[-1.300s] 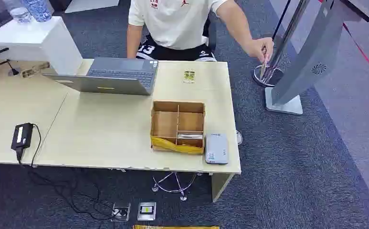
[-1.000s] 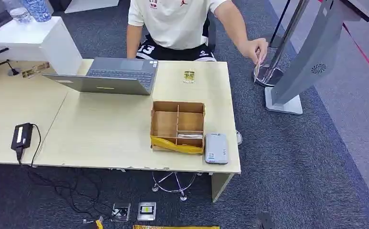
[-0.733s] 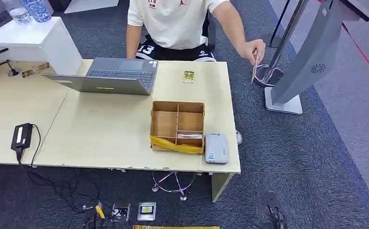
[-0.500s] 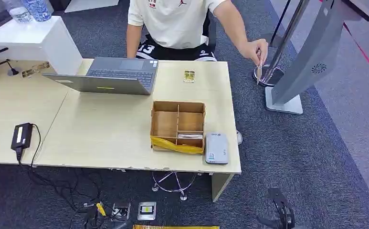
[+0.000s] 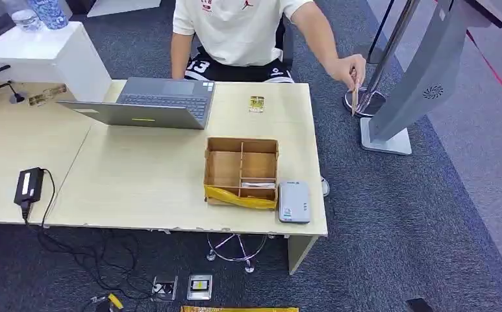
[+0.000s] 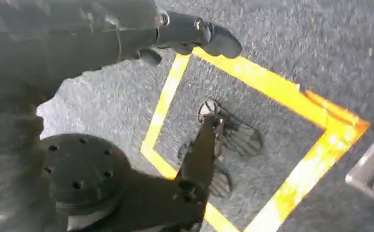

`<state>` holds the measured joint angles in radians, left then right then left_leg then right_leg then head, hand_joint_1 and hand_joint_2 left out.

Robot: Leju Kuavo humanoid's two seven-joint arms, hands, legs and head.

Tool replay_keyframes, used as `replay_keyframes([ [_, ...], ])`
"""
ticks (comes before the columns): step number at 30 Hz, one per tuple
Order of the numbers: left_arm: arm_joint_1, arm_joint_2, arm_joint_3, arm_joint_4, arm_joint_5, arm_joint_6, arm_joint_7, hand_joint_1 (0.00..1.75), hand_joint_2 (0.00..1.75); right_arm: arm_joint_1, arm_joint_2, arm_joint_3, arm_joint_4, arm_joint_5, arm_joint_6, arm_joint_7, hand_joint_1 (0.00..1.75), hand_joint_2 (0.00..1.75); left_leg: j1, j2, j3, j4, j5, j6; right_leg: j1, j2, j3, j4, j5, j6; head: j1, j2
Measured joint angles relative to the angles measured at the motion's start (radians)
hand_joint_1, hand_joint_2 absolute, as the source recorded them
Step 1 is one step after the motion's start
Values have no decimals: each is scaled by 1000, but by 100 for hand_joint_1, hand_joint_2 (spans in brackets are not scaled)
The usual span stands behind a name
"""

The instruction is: Pass the card to the sensor for recognition and then transmit it.

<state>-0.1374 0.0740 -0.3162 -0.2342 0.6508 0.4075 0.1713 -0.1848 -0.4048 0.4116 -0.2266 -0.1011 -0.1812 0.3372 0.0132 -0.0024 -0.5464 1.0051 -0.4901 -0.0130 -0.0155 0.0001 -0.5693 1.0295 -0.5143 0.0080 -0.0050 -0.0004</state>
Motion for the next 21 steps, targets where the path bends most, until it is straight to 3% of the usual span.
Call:
replay_keyframes([
  [4, -2, 13, 0, 13, 3, 40, -1, 0, 175, 8, -14, 11, 15, -24, -27, -1, 0, 175, 0, 0, 0, 0, 0, 0, 0, 0, 0, 0, 0, 0, 0, 0],
  [8, -6, 29, 0, 19, -14, 23, 12, 0, 175, 14, -15, 11, 23, -62, -86, -23, 0, 175, 0, 0, 0, 0, 0, 0, 0, 0, 0, 0, 0, 0, 0, 0],
  [14, -7, 56, 0, 24, -56, -12, 21, 0, 175, 18, -49, -8, 28, -166, -238, -140, 0, 175, 0, 0, 0, 0, 0, 0, 0, 0, 0, 0, 0, 0, 1, 0],
  [17, -7, 71, -2, 26, -97, -25, 1, 0, 175, 21, -85, -51, 29, -260, -293, -321, 0, 175, -1, 0, 0, 0, 0, 0, -2, 0, 0, 0, 0, 1, 1, 0],
  [21, -7, 71, -2, 26, -97, -25, 1, 0, 175, 21, -85, -51, 29, -260, -293, -321, 0, 175, -1, 0, 0, 0, 0, 0, -2, 0, 0, 0, 0, 1, 1, 0],
])
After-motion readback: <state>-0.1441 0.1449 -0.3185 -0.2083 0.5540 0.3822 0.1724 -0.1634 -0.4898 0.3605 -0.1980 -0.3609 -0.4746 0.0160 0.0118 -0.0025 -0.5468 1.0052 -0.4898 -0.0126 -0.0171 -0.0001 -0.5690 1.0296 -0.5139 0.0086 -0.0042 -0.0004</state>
